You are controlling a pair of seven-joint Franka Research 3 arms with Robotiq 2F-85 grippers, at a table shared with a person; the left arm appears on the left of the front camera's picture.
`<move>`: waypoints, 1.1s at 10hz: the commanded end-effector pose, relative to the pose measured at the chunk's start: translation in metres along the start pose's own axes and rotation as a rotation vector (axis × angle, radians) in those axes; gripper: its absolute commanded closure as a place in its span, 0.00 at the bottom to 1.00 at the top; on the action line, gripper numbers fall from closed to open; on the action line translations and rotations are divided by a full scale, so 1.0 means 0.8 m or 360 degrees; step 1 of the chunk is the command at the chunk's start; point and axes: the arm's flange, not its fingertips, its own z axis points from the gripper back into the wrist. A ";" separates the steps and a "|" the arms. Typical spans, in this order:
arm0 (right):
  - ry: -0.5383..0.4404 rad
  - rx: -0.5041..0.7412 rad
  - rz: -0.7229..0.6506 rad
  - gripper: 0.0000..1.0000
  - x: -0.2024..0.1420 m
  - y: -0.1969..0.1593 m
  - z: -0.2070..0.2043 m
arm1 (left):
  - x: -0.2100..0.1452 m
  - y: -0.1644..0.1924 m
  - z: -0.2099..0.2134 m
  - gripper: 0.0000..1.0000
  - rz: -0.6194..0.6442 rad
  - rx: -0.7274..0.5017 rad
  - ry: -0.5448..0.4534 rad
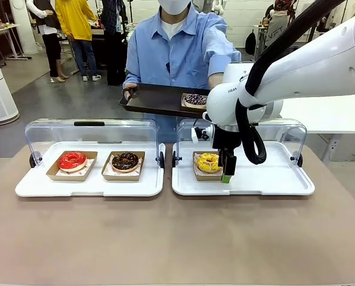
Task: Provide the desired donut to the person.
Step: Pick up and lift the Paper togo box containing the Donut pointed at by the person.
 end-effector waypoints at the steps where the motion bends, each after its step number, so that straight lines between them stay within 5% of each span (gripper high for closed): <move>1: 0.0011 -0.0017 0.0016 0.00 -0.011 -0.002 -0.011 | 0.001 -0.003 0.001 0.00 -0.0005 -0.0004 -0.0004; 11: 0.0024 -0.0048 -0.0020 0.00 -0.025 -0.026 -0.031 | 0.001 -0.003 0.001 0.00 -0.0005 -0.0004 -0.0004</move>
